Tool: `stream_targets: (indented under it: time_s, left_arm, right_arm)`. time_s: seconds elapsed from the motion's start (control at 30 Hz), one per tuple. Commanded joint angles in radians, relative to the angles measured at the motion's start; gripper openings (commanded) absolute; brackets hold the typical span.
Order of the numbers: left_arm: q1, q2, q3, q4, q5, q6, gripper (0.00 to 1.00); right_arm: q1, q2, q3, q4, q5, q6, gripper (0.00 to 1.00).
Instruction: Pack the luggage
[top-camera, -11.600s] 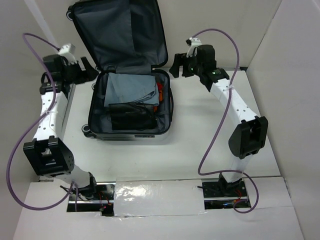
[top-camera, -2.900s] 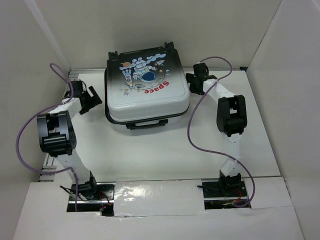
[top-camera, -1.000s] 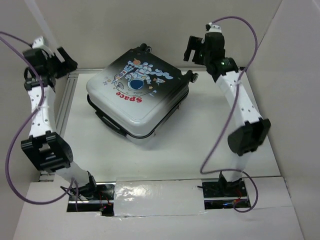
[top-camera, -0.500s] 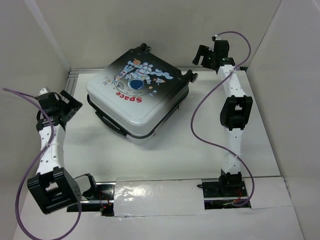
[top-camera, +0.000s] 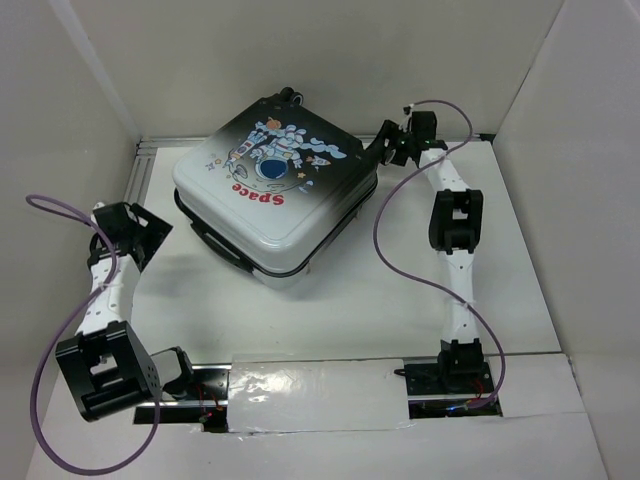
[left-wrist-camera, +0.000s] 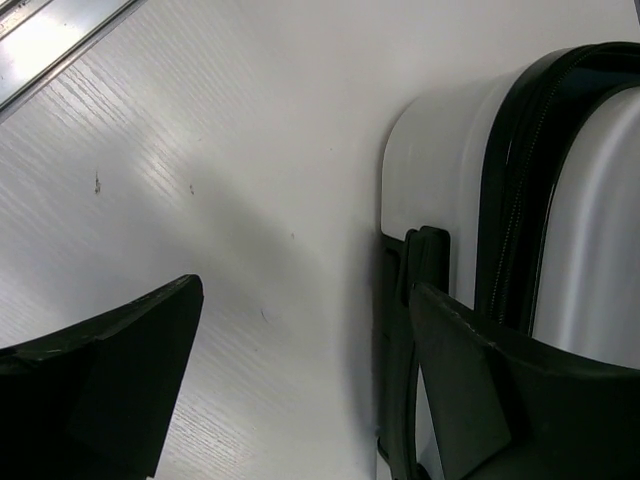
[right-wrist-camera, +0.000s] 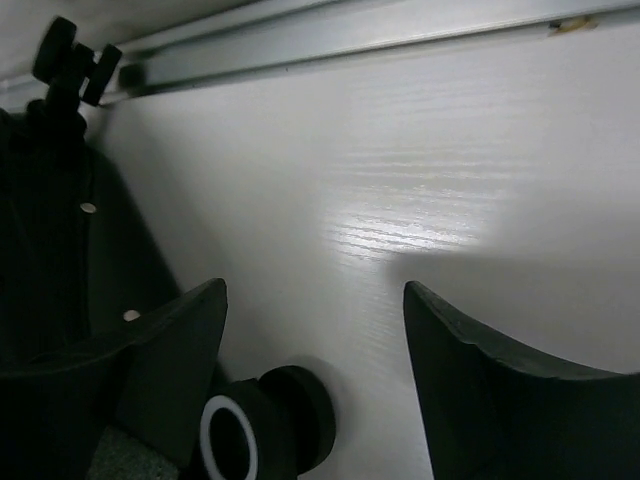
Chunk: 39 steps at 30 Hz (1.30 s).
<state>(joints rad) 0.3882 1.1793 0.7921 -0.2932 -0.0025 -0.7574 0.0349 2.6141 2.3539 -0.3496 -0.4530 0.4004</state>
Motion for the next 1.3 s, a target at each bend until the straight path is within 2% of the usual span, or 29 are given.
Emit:
stream_targets:
  time_s: [0.0,0.2,0.33,0.53,0.7,0.77,0.9,1.03,1.2,1.27]
  left_arm:
    - [-0.006,0.017,0.007,0.057,-0.028,-0.017,0.97]
    - [-0.028,0.077,0.007,0.077,-0.028,-0.017,0.97]
    - [-0.072,0.172,0.041,0.077,-0.091,-0.037,0.97]
    - [-0.109,0.319,0.104,0.107,-0.09,-0.068,0.97]
    - [-0.129,0.419,0.168,0.209,0.024,0.016,0.95]
    - [-0.138,0.477,0.235,0.219,0.058,0.058,0.94]
    - [-0.17,0.568,0.363,0.229,0.172,0.167,0.94]
    - [-0.21,0.687,0.518,0.229,0.283,0.278,0.92]
    - [-0.299,0.813,0.734,0.114,0.251,0.348,0.91]
    - [-0.33,0.845,0.768,0.103,0.237,0.348,0.91]
  right_arm:
    - [0.037,0.056,0.07,0.066,-0.078,-0.012,0.77]
    - [0.108,0.067,0.025,0.046,-0.038,-0.133,0.76]
    - [0.117,0.067,-0.056,0.028,-0.049,-0.181,0.7]
    - [0.106,-0.015,-0.209,0.049,-0.162,-0.242,0.64]
    - [0.106,-0.145,-0.43,0.092,-0.227,-0.311,0.57]
    - [0.115,-0.201,-0.52,0.139,-0.239,-0.311,0.56]
    - [0.128,-0.392,-0.828,0.233,-0.239,-0.311,0.54]
    - [0.161,-0.546,-1.046,0.255,-0.199,-0.301,0.52]
    - [0.267,-0.716,-1.307,0.316,-0.058,-0.264,0.53]
    - [0.276,-0.741,-1.337,0.316,-0.004,-0.218,0.55]
